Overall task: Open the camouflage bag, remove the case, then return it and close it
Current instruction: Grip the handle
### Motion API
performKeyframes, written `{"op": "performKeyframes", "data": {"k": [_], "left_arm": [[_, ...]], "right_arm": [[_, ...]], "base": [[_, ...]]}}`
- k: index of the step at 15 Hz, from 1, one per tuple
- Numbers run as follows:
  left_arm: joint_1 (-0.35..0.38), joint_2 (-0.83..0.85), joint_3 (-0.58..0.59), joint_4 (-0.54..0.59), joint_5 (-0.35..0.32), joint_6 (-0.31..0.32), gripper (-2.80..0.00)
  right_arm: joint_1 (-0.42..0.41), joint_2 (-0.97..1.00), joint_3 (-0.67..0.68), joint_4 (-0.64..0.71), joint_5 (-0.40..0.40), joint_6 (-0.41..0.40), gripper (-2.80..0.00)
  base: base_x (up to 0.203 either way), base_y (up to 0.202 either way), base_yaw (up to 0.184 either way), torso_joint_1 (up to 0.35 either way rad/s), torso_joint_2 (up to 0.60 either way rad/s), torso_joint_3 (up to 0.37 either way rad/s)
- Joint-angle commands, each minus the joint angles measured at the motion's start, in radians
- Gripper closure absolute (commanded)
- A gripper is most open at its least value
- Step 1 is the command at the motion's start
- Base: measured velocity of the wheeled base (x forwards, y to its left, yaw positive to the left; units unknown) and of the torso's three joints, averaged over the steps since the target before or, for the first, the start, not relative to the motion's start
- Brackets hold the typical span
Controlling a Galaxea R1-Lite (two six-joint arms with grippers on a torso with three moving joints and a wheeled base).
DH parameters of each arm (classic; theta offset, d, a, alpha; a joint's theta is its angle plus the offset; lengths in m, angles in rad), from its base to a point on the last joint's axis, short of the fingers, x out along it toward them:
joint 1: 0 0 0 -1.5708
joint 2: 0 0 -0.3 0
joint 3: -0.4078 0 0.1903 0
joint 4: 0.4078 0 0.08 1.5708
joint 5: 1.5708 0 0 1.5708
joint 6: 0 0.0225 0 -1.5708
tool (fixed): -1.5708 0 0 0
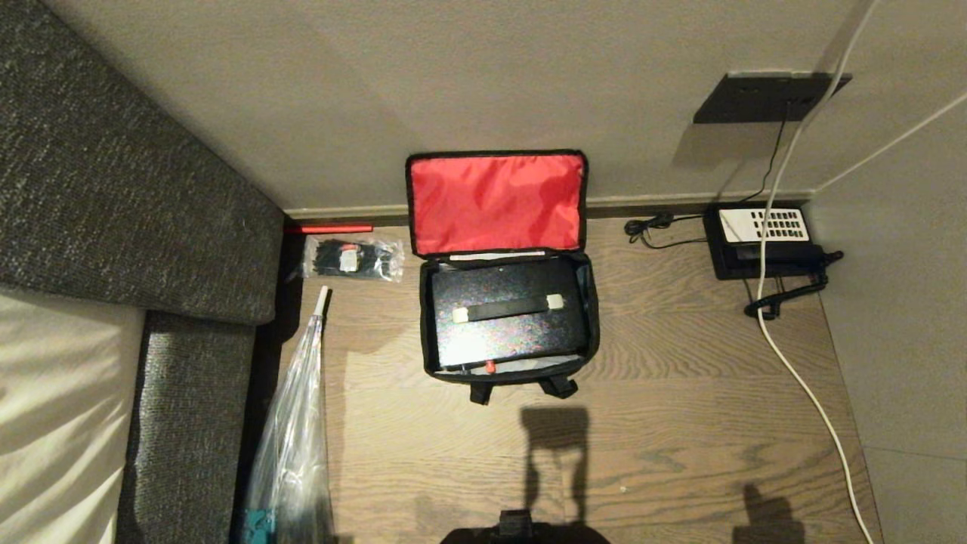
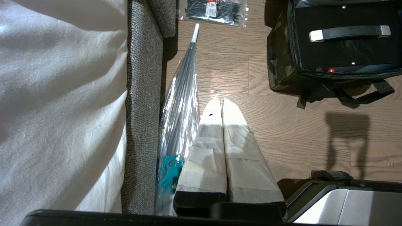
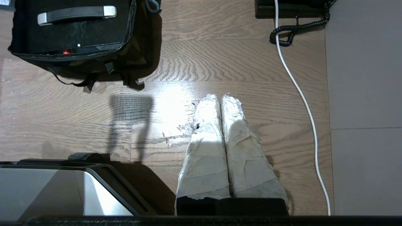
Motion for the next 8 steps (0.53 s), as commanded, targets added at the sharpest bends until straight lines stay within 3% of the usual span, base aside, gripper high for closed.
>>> {"op": "performKeyframes", "data": {"k": [1, 8], "left_arm": [[0.000, -0.002, 0.003, 0.000, 0.000, -0.002, 0.00], [0.000, -0.002, 0.003, 0.000, 0.000, 0.000, 0.00]], "right_arm": [[0.000, -0.004, 0.000, -0.001, 0.001, -0.001, 0.00], [0.000, -0.004, 0.000, -0.001, 0.001, -0.001, 0.00]], "base": [[0.000, 0.000, 0.000, 0.000, 0.00, 0.000], [0.000, 0.000, 0.000, 0.000, 0.00, 0.000]]}}
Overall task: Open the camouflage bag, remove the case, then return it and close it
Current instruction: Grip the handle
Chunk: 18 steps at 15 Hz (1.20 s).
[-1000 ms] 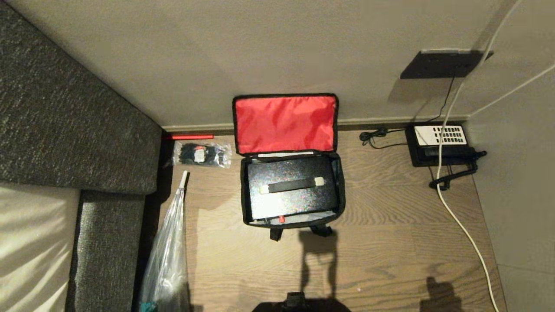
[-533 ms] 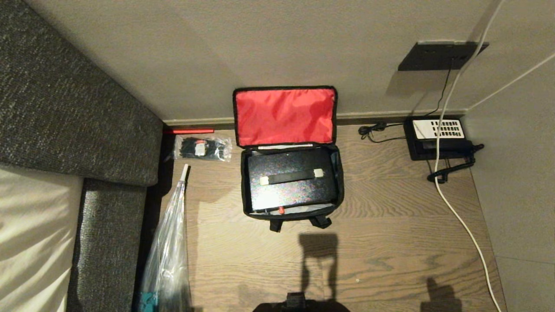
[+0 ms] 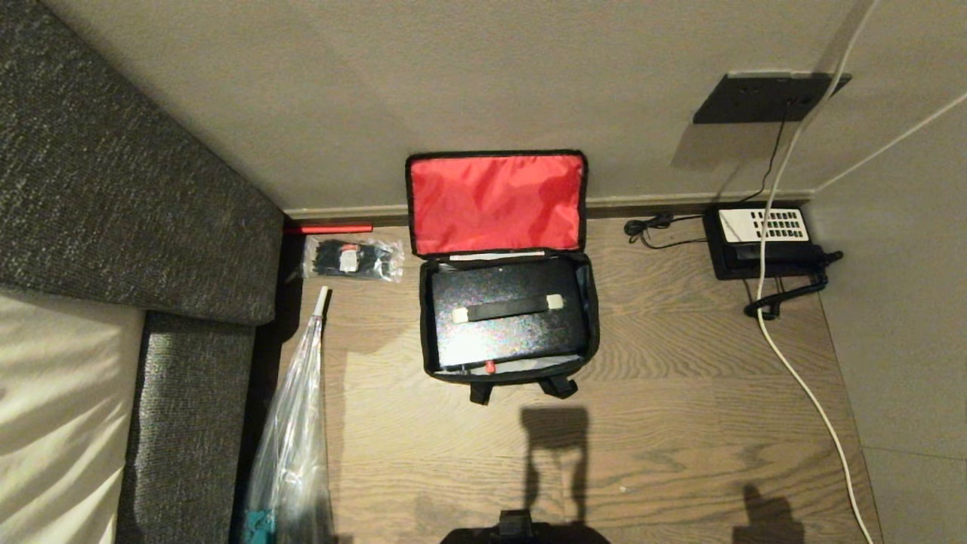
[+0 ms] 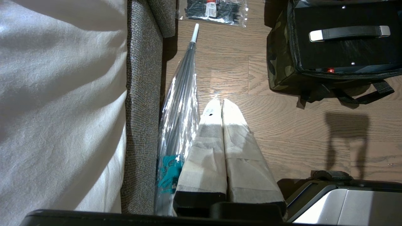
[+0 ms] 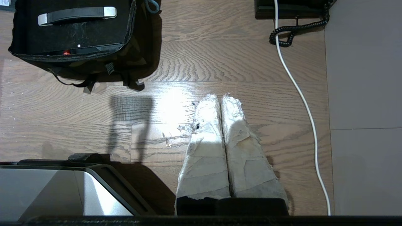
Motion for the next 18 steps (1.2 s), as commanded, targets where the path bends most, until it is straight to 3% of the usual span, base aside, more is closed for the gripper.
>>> {"op": "performKeyframes", "data": {"k": [1, 11, 13, 15, 18], "left_arm": [[0.000, -0.002, 0.003, 0.000, 0.000, -0.001, 0.00], [0.000, -0.002, 0.003, 0.000, 0.000, -0.001, 0.00], [0.000, -0.002, 0.003, 0.000, 0.000, 0.000, 0.00], [0.000, -0.002, 0.003, 0.000, 0.000, 0.001, 0.00], [0.000, -0.002, 0.003, 0.000, 0.000, -0.001, 0.00]], "right_arm": [[0.000, -0.004, 0.000, 0.000, 0.000, -0.001, 0.00], [0.000, -0.003, -0.008, 0.022, 0.011, -0.096, 0.00], [0.000, -0.004, -0.016, -0.009, 0.003, -0.024, 0.00], [0.000, -0.004, -0.154, 0.056, 0.012, -0.010, 0.00], [0.000, -0.003, -0.592, 0.454, 0.082, -0.004, 0.00]], "base": [[0.000, 0.000, 0.000, 0.000, 0.00, 0.000], [0.000, 0.000, 0.000, 0.000, 0.00, 0.000], [0.000, 0.000, 0.000, 0.000, 0.00, 0.000], [0.000, 0.000, 0.000, 0.000, 0.00, 0.000], [0.000, 0.000, 0.000, 0.000, 0.00, 0.000]]}}
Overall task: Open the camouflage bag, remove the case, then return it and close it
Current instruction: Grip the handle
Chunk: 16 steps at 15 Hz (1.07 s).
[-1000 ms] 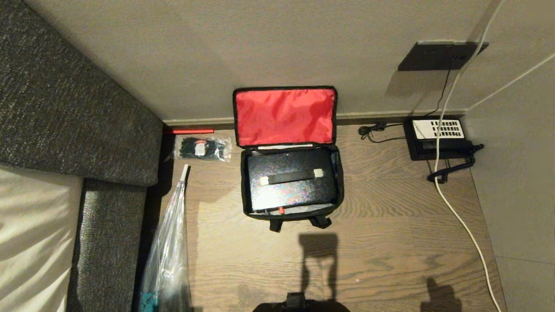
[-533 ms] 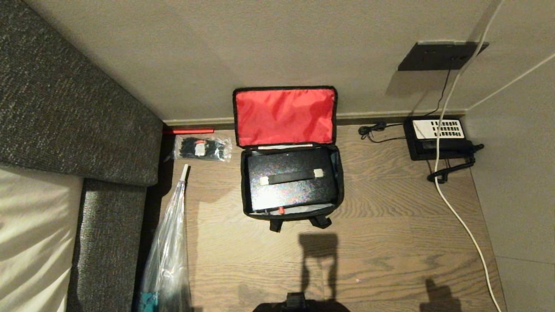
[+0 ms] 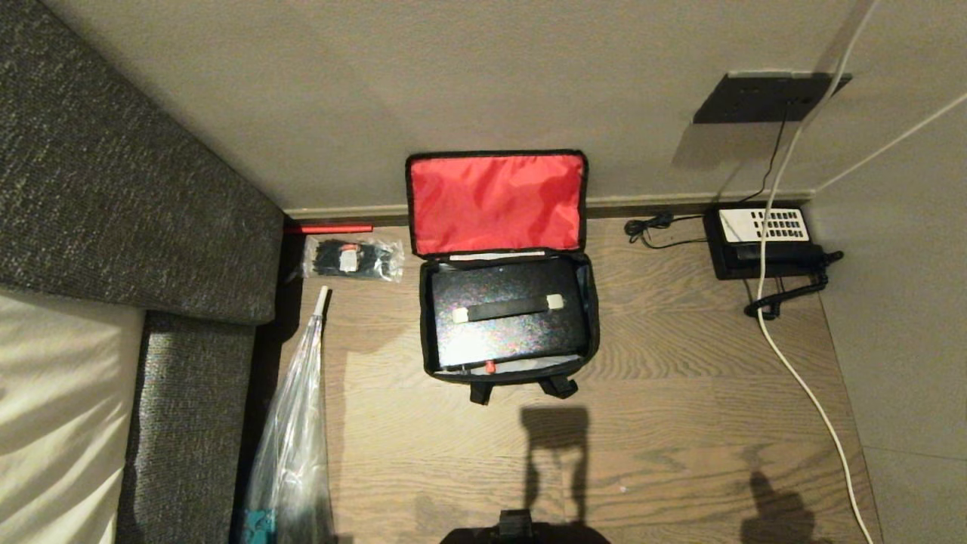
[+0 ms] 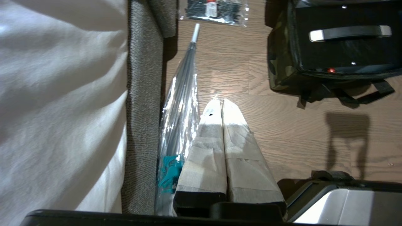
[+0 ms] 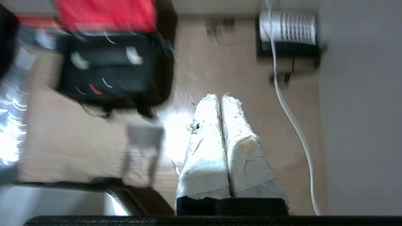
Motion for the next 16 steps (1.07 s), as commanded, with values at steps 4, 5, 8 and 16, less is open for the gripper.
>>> {"op": "performKeyframes", "data": {"k": [4, 5, 8, 16], "left_arm": [[0.001, -0.002, 0.003, 0.000, 0.001, -0.001, 0.00], [0.001, -0.002, 0.003, 0.000, 0.001, -0.001, 0.00], [0.001, -0.002, 0.003, 0.000, 0.001, -0.001, 0.00], [0.001, -0.002, 0.003, 0.000, 0.001, 0.000, 0.00]], "right_arm": [[0.000, 0.008, -0.389, 0.478, 0.103, 0.010, 0.00], [0.000, 0.037, -0.377, 0.489, 0.111, 0.020, 0.00], [0.003, 0.320, -0.422, 0.484, 0.125, 0.072, 0.00], [0.090, 1.196, -0.383, -0.131, -0.025, -0.072, 0.00]], "base": [[0.000, 0.000, 0.000, 0.000, 0.00, 0.000], [0.000, 0.000, 0.000, 0.000, 0.00, 0.000], [0.000, 0.000, 0.000, 0.000, 0.00, 0.000], [0.000, 0.000, 0.000, 0.000, 0.00, 0.000]]}}
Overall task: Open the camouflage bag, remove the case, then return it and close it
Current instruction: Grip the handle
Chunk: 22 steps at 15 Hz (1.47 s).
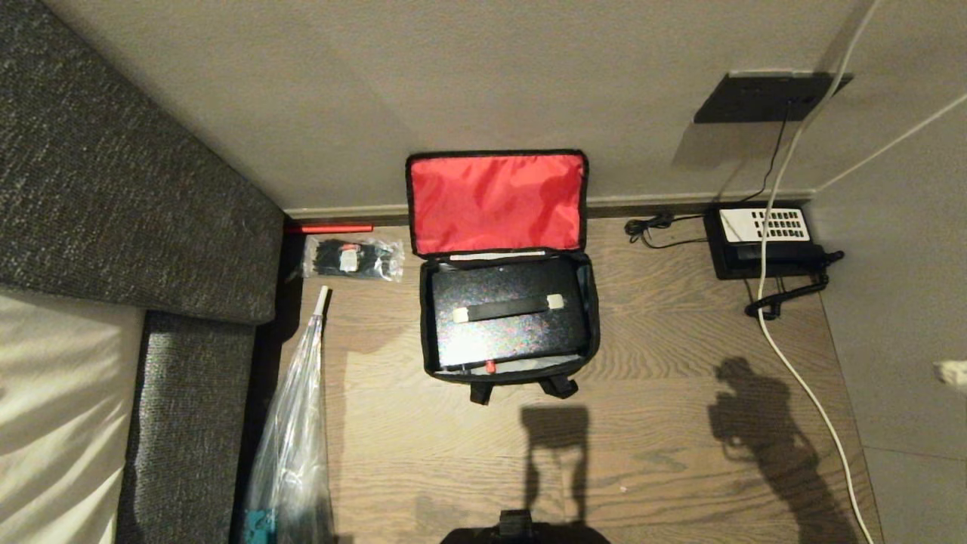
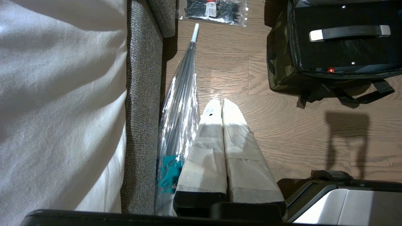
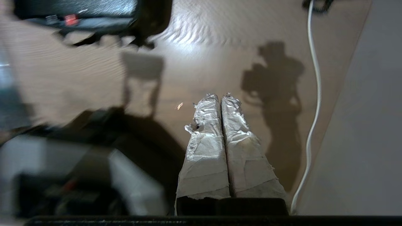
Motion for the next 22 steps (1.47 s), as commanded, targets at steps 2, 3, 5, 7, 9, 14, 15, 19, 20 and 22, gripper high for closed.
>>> {"op": "performKeyframes", "data": {"k": [2, 3, 5, 7, 9, 14, 15, 19, 20, 22], "left_arm": [[0.000, -0.002, 0.003, 0.000, 0.001, 0.000, 0.00], [0.000, -0.002, 0.003, 0.000, 0.001, 0.000, 0.00], [0.000, -0.002, 0.003, 0.000, 0.001, 0.000, 0.00], [0.000, -0.002, 0.003, 0.000, 0.001, 0.000, 0.00], [0.000, -0.002, 0.003, 0.000, 0.001, 0.000, 0.00], [0.000, -0.002, 0.003, 0.000, 0.001, 0.000, 0.00], [0.000, -0.002, 0.003, 0.000, 0.001, 0.000, 0.00], [0.000, -0.002, 0.003, 0.000, 0.001, 0.000, 0.00], [0.000, -0.002, 0.003, 0.000, 0.001, 0.000, 0.00], [0.000, -0.002, 0.003, 0.000, 0.001, -0.001, 0.00]], "right_arm": [[0.128, 0.415, 0.005, -0.383, -0.038, -0.003, 0.00], [0.171, 0.486, -0.001, -0.479, -0.045, 0.013, 0.00], [0.274, 0.631, -0.028, -0.682, -0.067, 0.095, 0.00], [0.354, 0.738, -0.086, -0.807, -0.094, 0.198, 0.00], [0.413, 0.806, -0.128, -0.847, -0.105, 0.314, -2.80], [0.557, 0.921, -0.118, -0.849, -0.251, 0.320, -2.80], [0.569, 0.956, -0.118, -0.850, -0.298, 0.239, -2.80], [0.667, 1.076, -0.117, -0.871, -0.663, -0.022, -2.80], [0.674, 1.096, -0.116, -0.875, -0.802, -0.104, -2.80], [0.687, 1.143, -0.128, -0.884, -0.931, -0.242, -2.80]], "base": [[0.000, 0.000, 0.000, 0.000, 0.00, 0.000], [0.000, 0.000, 0.000, 0.000, 0.00, 0.000], [0.000, 0.000, 0.000, 0.000, 0.00, 0.000], [0.000, 0.000, 0.000, 0.000, 0.00, 0.000], [0.000, 0.000, 0.000, 0.000, 0.00, 0.000], [0.000, 0.000, 0.000, 0.000, 0.00, 0.000], [0.000, 0.000, 0.000, 0.000, 0.00, 0.000], [0.000, 0.000, 0.000, 0.000, 0.00, 0.000], [0.000, 0.000, 0.000, 0.000, 0.00, 0.000], [0.000, 0.000, 0.000, 0.000, 0.00, 0.000]]}}
